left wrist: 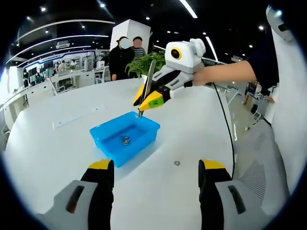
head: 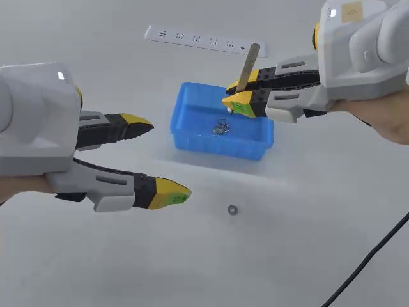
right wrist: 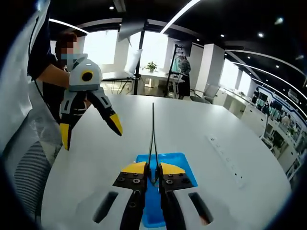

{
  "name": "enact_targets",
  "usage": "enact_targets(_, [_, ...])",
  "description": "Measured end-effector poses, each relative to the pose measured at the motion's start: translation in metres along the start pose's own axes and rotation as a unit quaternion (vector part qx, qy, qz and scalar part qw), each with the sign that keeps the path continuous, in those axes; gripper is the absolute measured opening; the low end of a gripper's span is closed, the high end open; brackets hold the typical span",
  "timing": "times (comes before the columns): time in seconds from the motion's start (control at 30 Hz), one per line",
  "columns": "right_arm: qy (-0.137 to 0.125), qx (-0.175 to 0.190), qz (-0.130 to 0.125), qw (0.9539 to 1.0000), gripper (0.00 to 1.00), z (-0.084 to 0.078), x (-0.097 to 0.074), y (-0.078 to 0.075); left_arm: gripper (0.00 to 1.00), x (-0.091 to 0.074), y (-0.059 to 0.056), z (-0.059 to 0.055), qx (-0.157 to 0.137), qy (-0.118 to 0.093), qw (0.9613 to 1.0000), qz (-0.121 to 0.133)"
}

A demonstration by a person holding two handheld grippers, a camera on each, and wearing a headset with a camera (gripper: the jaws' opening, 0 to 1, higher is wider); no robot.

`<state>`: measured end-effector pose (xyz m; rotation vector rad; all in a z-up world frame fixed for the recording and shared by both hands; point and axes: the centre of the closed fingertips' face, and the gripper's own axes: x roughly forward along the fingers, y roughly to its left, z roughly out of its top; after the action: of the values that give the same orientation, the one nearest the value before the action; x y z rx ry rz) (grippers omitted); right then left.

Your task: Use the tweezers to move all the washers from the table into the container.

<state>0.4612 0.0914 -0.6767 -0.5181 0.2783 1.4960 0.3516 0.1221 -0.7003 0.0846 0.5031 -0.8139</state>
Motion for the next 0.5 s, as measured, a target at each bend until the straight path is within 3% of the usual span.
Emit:
enact_targets(0.27, [0.026,-0.005,-0.009,0.9996,0.1,-0.027,0.027,-0.017,0.9,-0.004,0.002,-0.011,-0.023,0.006,0.9996,0.013])
enact_targets(0.5, [0.038,0.001,0.001,0.9993,0.1,-0.048,0.047,-0.016,0.96,-0.008,0.004,-0.019,-0.038,0.011,0.9989,0.024])
